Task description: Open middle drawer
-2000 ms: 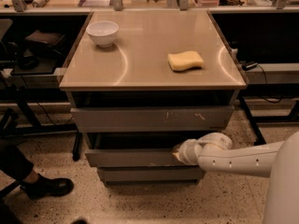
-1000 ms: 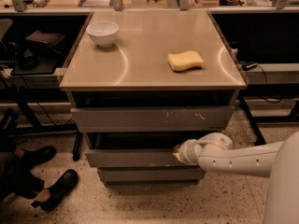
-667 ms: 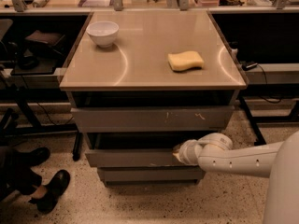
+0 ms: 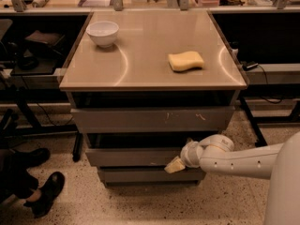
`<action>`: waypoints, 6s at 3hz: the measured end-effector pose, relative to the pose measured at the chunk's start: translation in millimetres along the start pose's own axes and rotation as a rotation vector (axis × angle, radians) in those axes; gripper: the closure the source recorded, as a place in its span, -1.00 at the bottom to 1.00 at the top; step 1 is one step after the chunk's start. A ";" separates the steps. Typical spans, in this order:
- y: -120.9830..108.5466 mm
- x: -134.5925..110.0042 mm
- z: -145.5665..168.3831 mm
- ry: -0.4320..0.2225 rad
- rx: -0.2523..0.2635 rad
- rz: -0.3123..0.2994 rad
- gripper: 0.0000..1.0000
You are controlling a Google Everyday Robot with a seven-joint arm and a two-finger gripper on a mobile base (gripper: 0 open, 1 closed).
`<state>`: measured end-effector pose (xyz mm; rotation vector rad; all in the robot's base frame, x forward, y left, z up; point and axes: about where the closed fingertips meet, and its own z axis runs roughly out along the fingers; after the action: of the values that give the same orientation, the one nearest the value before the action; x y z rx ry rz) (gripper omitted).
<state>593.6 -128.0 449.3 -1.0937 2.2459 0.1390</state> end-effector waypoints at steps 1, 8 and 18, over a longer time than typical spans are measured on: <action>-13.1 -3.3 2.1 -0.008 0.020 -0.017 -1.00; -28.6 -13.8 33.5 -0.042 0.025 -0.054 1.00; 33.2 38.5 -14.1 -0.081 -0.011 -0.295 1.00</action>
Offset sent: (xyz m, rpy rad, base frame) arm 0.0988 -0.0042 -0.0286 0.0008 -0.1026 0.0837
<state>544.5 -137.3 432.6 -1.3850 1.9893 0.0704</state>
